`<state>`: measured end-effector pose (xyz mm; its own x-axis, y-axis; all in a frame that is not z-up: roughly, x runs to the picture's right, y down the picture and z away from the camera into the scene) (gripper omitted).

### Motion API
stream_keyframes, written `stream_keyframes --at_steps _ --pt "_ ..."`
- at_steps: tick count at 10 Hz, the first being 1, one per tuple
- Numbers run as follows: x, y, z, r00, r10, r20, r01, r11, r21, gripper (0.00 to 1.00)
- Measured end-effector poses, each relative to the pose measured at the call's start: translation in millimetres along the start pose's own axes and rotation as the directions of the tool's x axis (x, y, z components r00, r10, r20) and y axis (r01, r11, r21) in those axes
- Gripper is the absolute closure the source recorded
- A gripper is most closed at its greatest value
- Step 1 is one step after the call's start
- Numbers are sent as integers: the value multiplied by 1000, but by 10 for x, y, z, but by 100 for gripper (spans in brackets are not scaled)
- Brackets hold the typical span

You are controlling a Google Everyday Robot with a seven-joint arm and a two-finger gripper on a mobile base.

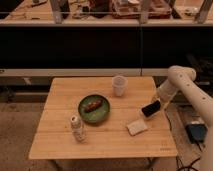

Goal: Place the eraser on the white sponge

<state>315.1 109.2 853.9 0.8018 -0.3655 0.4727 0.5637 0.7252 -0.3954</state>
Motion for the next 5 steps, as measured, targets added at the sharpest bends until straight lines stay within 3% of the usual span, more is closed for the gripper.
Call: stream_keyframes --at_steps 2,5 --pt "-449 233 -22 1000 -6 8 6 1000 2 100" --pt "-827 365 -105 1000 21 14 -22 999 41 100"
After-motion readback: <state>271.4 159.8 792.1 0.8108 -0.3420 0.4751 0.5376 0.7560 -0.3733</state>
